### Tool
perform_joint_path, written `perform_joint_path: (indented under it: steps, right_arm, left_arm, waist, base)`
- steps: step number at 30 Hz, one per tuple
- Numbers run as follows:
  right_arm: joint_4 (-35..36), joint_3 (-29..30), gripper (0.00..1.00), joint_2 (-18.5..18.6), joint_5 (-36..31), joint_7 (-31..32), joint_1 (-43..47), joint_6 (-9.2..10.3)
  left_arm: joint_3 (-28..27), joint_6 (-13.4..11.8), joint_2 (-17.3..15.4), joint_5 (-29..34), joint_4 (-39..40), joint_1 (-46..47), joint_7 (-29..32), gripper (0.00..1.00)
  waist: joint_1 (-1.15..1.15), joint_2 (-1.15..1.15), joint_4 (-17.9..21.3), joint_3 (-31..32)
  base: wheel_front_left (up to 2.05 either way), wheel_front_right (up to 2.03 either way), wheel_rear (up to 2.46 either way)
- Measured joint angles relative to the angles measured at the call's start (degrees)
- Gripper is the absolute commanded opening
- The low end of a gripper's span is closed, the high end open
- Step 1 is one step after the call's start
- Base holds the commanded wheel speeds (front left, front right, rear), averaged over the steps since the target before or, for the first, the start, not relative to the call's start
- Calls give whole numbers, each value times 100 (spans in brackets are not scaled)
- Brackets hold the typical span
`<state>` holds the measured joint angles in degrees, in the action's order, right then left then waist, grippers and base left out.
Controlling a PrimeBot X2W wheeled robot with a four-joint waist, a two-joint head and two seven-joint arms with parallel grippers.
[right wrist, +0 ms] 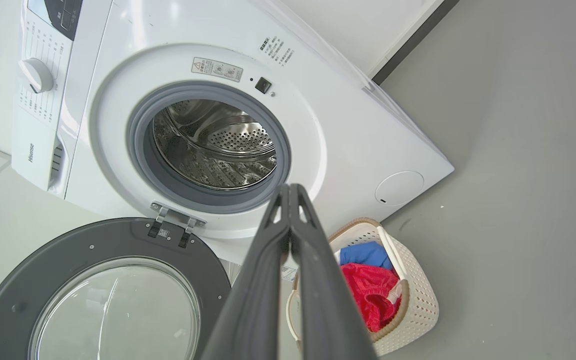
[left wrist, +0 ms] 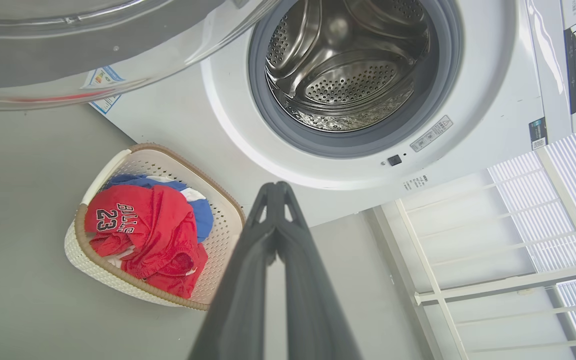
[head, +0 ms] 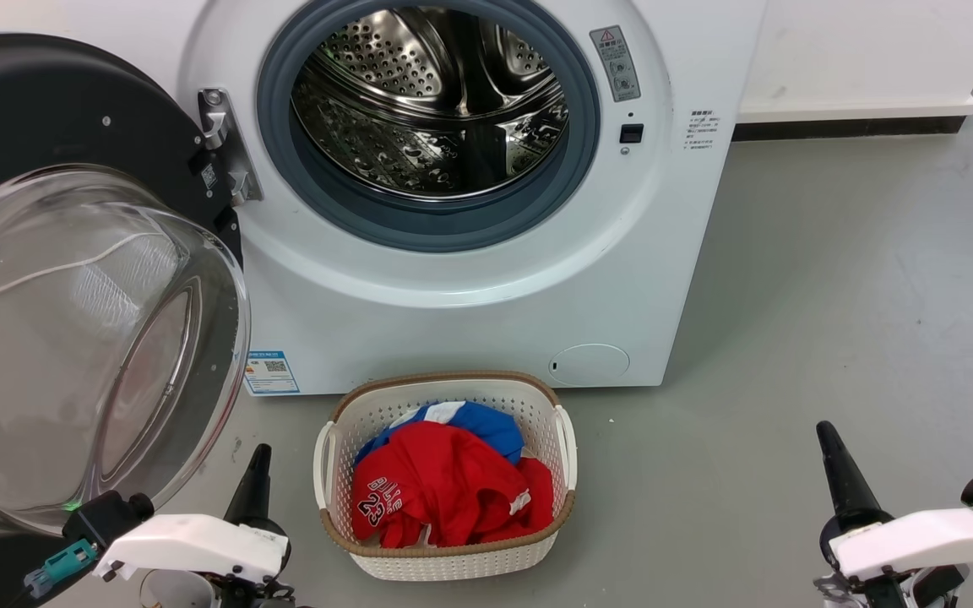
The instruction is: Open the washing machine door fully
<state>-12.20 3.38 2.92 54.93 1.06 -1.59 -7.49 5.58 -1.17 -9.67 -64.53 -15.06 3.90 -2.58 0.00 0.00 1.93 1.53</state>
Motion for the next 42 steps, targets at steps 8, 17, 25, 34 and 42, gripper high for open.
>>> perform_joint_path:
  steps: [8, 17, 25, 34, 42]
  right_arm:
    - [-32, 47, 0, 0, 519, 79, -72, 0]
    - [-58, 92, 0, 0, 1081, 159, -142, 0]
    - [-78, 133, 0, 0, 1525, 227, -188, 0]
    - [-99, 169, 0, 0, 2011, 298, -219, 0]
    - [-114, 200, 0, 0, 2407, 353, -282, 0]
  left_arm:
    - [-170, 121, 109, -397, 15, 23, 137, 0]
    - [-353, 253, 198, -806, 25, 80, 267, 0]
    - [-493, 357, 290, -1148, 36, 91, 382, 0]
    - [-648, 470, 360, -1501, 49, 112, 495, 0]
    - [-783, 557, 448, -1794, 59, 121, 594, 0]
  waist:
    - [0, 0, -21, -19]
    - [0, 0, -45, -40]
    - [0, 0, -66, -58]
    - [0, 0, -90, -79]
    - [0, 0, -111, -98]
  base:
    - [0, 0, 0]
    - [0, 0, 0]
    - [0, 0, 0]
    - [0, 0, 0]
    - [0, 0, 0]
